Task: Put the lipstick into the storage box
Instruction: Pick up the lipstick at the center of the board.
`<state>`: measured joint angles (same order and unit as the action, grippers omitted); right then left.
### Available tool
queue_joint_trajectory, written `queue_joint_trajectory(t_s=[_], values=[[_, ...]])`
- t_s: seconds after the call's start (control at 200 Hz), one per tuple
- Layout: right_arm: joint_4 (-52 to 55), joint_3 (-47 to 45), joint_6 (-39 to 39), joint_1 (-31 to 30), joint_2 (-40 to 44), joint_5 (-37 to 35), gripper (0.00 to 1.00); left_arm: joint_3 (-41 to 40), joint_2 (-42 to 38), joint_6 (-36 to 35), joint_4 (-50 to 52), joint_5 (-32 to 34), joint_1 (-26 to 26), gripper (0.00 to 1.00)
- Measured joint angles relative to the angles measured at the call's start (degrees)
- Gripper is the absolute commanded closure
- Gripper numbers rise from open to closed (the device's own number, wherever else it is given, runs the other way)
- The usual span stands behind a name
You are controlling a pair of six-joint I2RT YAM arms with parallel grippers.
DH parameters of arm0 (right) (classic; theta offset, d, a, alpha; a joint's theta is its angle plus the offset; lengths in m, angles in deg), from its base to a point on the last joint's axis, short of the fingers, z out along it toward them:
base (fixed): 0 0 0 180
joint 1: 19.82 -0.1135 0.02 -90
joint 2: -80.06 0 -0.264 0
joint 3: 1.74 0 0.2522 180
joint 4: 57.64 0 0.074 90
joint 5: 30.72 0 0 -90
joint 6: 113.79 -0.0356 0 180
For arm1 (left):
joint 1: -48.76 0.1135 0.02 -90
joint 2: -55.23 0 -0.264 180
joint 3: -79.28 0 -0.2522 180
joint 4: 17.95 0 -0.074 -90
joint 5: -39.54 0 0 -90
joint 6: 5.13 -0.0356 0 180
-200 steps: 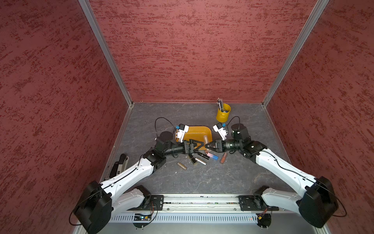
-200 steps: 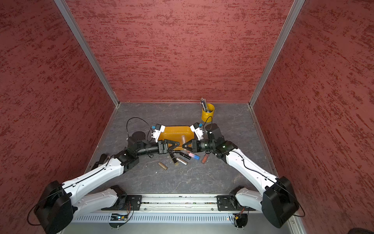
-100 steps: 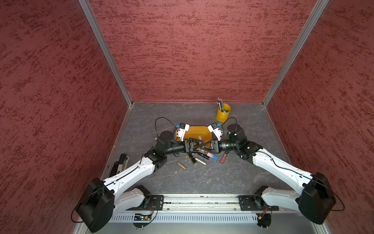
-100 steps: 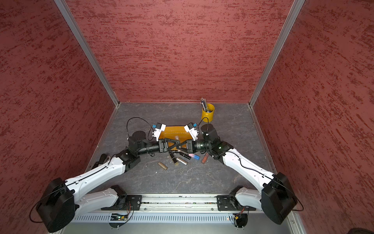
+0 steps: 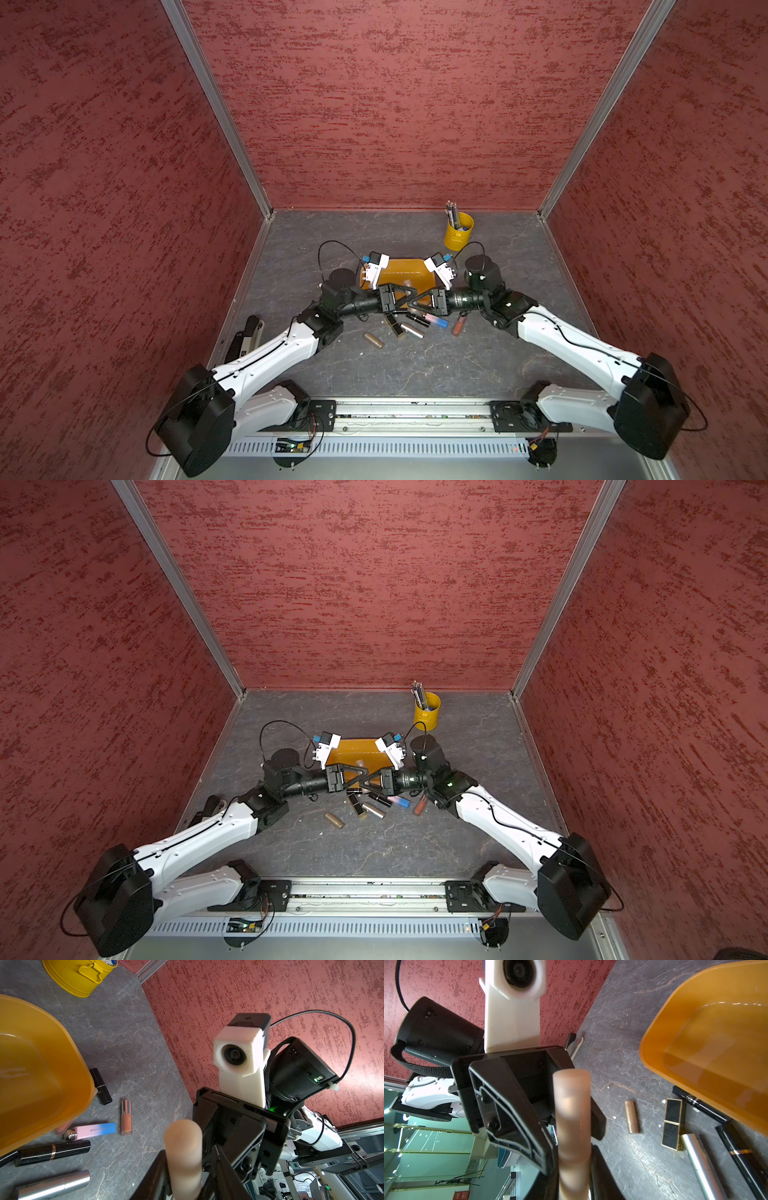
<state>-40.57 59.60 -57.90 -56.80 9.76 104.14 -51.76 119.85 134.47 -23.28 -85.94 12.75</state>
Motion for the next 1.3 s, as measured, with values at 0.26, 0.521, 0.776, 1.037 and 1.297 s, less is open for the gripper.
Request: queue_joint_trajectory(t_s=[0.26, 0.521, 0.776, 1.037, 1.297], values=[[-0.15, 0.0, 0.07, -0.07, 0.0, 0.0, 0.82, 0.0, 0.0, 0.11, 0.46, 0.37, 0.0, 0.83], [-0.17, 0.0, -0.2, -0.11, -0.02, -0.02, 0.48, 0.0, 0.0, 0.07, 0.79, 0.68, 0.0, 0.88], [2.91, 1.29, 2.6, -0.28, 0.0, -1.33, 0.24, 0.96, -0.44, -1.7, 6.58, 2.1, 1.11, 0.88], [14.29, 4.55, 6.78, 0.2, 0.68, -12.04, 0.24, 13.18, 0.35, -10.12, 30.97, 12.28, 6.01, 0.88], [26.05, 8.76, 8.37, 0.44, -3.3, -27.39, 0.23, 30.64, 15.69, -21.18, 51.32, 24.48, 7.82, 0.88]])
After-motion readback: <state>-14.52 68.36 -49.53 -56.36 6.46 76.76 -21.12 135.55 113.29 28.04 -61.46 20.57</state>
